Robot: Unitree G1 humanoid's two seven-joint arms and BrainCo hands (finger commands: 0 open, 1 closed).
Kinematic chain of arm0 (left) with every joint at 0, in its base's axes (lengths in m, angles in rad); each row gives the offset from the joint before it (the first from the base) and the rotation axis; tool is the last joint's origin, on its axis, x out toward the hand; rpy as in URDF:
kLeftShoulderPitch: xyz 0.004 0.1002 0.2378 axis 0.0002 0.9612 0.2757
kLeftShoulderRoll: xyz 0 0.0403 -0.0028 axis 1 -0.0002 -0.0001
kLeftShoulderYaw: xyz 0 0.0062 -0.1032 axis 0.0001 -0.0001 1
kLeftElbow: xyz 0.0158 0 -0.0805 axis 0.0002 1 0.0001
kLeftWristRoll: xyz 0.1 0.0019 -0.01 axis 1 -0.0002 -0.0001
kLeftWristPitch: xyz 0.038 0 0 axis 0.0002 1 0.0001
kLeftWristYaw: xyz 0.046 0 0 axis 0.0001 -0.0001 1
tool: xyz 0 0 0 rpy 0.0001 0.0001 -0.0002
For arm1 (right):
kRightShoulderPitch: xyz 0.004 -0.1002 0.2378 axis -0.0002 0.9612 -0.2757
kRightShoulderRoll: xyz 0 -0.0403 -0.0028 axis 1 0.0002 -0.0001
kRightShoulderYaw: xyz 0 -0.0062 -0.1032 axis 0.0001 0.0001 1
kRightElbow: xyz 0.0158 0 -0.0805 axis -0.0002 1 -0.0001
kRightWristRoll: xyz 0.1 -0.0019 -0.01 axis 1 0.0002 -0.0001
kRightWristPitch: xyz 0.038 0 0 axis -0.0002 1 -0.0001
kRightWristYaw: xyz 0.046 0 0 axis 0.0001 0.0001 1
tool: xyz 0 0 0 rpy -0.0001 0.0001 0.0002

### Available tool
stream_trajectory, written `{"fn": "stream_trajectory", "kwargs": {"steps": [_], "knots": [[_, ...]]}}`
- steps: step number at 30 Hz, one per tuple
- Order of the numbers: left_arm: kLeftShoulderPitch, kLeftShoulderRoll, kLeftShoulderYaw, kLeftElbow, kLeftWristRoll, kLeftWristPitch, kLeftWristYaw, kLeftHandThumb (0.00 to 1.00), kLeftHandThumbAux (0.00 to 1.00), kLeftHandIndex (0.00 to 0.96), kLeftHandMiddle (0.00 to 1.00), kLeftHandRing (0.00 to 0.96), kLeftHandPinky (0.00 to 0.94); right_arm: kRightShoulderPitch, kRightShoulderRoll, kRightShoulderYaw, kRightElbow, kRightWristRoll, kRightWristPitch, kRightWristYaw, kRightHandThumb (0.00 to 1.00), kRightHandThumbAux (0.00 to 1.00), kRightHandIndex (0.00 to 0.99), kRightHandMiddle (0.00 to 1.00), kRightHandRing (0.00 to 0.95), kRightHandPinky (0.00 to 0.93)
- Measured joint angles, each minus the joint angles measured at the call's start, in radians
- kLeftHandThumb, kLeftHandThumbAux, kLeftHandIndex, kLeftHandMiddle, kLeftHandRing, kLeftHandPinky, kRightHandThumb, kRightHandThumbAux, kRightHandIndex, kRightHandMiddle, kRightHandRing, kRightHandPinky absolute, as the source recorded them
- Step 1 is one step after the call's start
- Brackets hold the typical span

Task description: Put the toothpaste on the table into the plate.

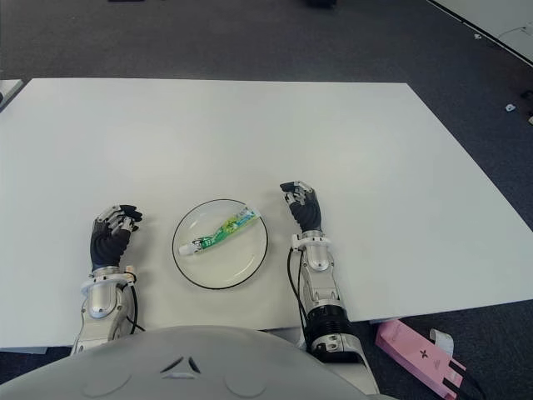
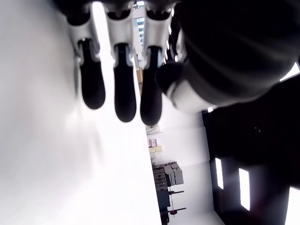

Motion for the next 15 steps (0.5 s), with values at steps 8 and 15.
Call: {"fn": "stream_trajectory", "kwargs": {"steps": [8,15], "knots": [[0.005,0.000,-0.003,-0.003,0.001,0.000,0.000,0.716,0.720,0.433,0.496,0.481,0.491,0.013,0.001,0.000,-0.014,0.000,0.000,0.005,0.710,0.729,0.426,0.465,0.457,0.448],[0.011,0.000,-0.006,-0.008,0.001,0.000,0.000,0.718,0.720,0.432,0.496,0.477,0.479,0.026,0.004,0.000,-0.027,-0.001,0.000,0.004,0.711,0.728,0.427,0.471,0.464,0.455]]}}
